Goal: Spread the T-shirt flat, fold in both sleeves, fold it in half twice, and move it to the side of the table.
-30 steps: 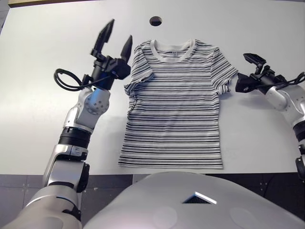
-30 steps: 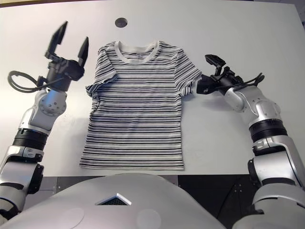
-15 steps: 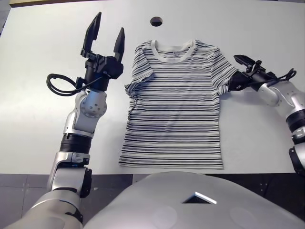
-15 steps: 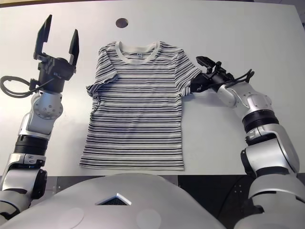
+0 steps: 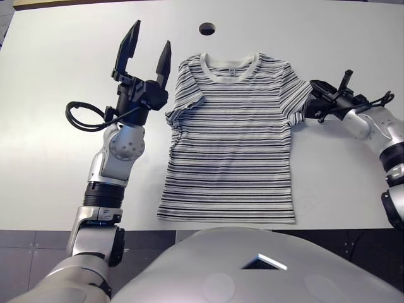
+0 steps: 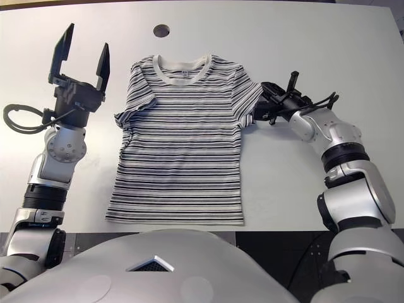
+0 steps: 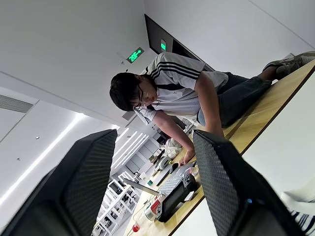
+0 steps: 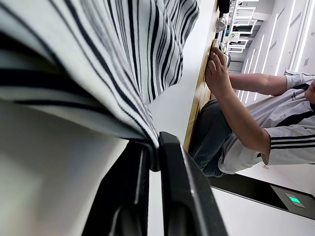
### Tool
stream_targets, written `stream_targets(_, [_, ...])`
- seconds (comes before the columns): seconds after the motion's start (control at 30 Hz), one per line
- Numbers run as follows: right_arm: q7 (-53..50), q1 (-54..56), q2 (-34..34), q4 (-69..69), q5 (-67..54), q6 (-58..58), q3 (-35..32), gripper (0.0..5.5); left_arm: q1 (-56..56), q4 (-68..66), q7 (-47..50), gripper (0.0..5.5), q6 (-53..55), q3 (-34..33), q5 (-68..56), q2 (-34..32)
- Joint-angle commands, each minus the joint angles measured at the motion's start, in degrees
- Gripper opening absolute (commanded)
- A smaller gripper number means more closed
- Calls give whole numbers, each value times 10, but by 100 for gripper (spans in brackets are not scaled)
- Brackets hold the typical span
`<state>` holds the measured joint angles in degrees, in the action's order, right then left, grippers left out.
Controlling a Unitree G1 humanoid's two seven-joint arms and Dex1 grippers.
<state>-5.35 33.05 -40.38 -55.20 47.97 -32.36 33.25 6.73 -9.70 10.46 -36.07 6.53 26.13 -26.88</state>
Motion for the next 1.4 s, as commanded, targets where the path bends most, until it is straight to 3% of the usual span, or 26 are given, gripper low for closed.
stream_targets(0.03, [8,-35,19,-31,12,9,22,12,-10,21,-14,286,11,-6,2,2])
stream_targets(0.53, [-8,-87,3,227,-44,48,-72,12,-18,3,-11,286,11,-3,7,18])
stream_targets(0.93, [29,-74,71,254,6,56,-21,12,-19,-13,-12,286,11,4,14,33])
stream_targets(1.17, [43,-70,75,251,11,57,-16,138,-14,-19,-15,286,10,0,14,30])
stream_targets(1.4, [64,-103,34,330,-18,44,-51,229,-41,4,-25,286,9,-49,1,-19])
